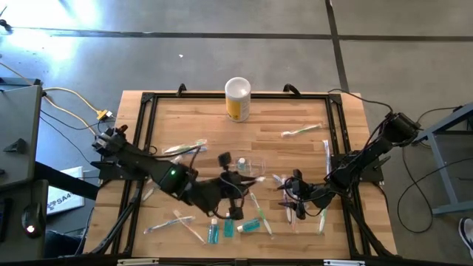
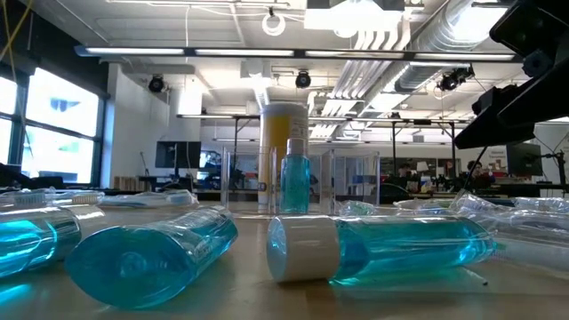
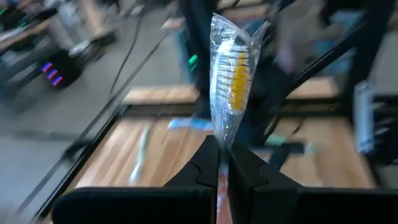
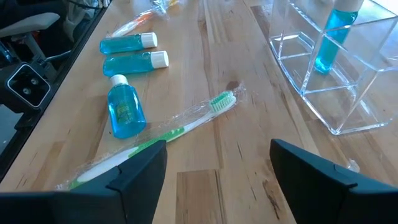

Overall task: Pick & Place toothbrushing station
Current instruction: Put the orange toothbrush into the right part of the transparent organizer

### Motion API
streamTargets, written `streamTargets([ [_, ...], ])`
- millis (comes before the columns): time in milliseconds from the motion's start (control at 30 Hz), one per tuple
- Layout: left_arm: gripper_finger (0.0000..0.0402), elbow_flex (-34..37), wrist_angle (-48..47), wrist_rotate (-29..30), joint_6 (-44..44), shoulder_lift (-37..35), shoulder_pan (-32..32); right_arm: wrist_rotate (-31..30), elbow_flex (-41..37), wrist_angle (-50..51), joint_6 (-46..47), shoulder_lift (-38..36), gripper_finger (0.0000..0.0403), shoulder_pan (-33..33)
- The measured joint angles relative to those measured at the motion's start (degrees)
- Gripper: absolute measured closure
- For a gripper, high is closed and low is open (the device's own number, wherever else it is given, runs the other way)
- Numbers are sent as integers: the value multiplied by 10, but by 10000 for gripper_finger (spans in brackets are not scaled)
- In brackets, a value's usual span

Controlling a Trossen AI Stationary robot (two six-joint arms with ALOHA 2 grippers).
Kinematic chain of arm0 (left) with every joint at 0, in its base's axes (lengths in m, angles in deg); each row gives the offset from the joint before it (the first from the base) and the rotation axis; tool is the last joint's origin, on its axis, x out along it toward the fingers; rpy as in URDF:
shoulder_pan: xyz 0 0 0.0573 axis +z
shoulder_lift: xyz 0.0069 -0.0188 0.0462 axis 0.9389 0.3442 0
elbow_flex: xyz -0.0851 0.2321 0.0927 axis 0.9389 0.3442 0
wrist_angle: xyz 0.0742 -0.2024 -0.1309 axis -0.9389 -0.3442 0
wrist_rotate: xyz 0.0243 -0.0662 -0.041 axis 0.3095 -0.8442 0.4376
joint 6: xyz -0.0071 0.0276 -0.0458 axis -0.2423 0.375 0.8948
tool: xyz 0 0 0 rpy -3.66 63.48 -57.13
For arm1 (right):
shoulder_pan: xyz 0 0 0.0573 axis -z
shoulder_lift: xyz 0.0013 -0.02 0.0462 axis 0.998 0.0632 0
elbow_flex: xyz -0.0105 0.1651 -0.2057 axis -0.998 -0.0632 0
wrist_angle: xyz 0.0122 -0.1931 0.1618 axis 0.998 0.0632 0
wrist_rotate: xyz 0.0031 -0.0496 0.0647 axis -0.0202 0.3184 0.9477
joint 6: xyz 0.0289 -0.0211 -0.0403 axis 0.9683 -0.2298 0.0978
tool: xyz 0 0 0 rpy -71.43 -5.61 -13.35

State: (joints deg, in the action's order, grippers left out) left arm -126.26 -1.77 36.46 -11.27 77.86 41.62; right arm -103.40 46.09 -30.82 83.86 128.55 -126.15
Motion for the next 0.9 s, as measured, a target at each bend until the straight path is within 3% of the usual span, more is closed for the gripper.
streamTargets([
  [167, 400, 1, 84, -18, -55, 0, 23, 13, 0, 7, 0, 0, 126, 0],
  [333, 400, 31, 194, -113, -93, 8, 51, 14, 0, 9, 0, 0, 126, -8],
  [600, 400, 49, 228, -171, -98, 43, 61, 16, 0, -31, 81, 0, 126, -12],
  [767, 400, 46, 238, -208, -138, 47, 57, 2, 0, -69, 42, 0, 126, -2],
  [900, 400, 42, 174, -210, -162, 17, 57, -14, 0, -116, 1, 0, 126, 29],
])
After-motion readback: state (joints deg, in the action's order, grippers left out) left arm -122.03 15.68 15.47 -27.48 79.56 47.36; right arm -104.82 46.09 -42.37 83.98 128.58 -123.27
